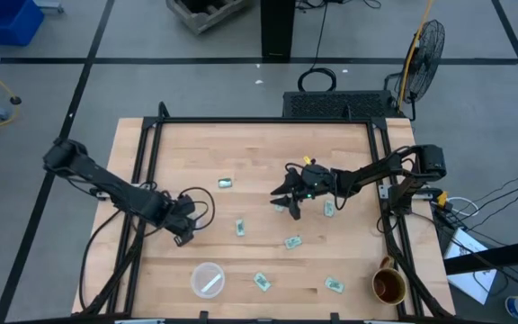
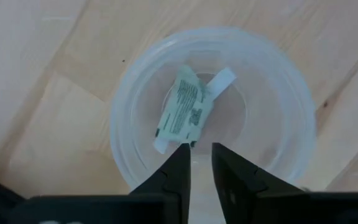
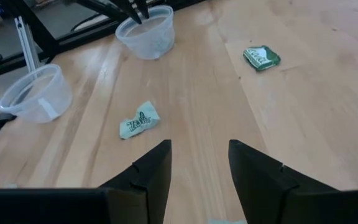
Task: Pick and place Stevia / Truvia into bins
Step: Put the stevia packet into the bottom container
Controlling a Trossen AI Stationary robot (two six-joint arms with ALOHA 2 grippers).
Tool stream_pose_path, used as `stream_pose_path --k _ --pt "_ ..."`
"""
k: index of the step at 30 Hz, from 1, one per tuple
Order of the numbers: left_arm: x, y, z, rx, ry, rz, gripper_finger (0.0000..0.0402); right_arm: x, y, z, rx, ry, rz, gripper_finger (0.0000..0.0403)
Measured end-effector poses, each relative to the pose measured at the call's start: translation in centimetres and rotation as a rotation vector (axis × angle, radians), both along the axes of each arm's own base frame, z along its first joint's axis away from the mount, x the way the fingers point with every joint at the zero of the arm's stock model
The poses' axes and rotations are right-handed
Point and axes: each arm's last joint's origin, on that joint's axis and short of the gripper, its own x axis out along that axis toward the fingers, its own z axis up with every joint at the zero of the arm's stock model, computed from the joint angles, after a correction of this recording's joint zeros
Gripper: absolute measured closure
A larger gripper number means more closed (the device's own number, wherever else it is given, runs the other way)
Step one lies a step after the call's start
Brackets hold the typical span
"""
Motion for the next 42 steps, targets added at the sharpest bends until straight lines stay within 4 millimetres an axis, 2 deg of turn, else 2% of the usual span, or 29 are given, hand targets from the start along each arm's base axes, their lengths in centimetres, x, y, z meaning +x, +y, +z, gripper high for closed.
stream_pose_path --k 8,16,19,24,27,34,38,42 --pt "0.2 0.0 0.5 -0.004 -0.028 -0.019 0.0335 -0.1 0.0 -0.3 -0.056 0.027 0.022 0.0252" --pt "1.1 0.4 2.2 0.000 -0.094 -0.095 0.0367 -0.9 0.1 -1.7 -0.118 0.186 0.064 0.0252" --pt "1.6 0.6 2.9 0.026 -0.131 -0.102 0.0379 -1.3 -0.1 -2.2 -0.146 0.257 0.017 0.0252" --pt "2.5 1.1 3.8 0.112 -0.198 -0.163 0.0397 -1.6 0.1 -2.5 -0.201 0.295 0.058 0.0252" --pt "3.0 1.4 4.0 0.150 -0.233 -0.192 0.0394 -1.6 0.0 -2.5 -0.216 0.297 0.048 0.0252" --pt "3.8 2.2 4.2 0.185 -0.278 -0.216 0.0366 -1.8 -0.8 -2.7 -0.248 0.345 -0.152 0.0252" --pt "3.9 2.6 4.2 0.192 -0.275 -0.211 0.0365 -2.0 -0.6 -2.9 -0.142 0.370 -0.150 0.0254" --pt "4.0 3.1 4.2 0.195 -0.272 -0.188 0.0364 -2.0 -0.3 -3.0 -0.133 0.382 -0.133 0.0262"
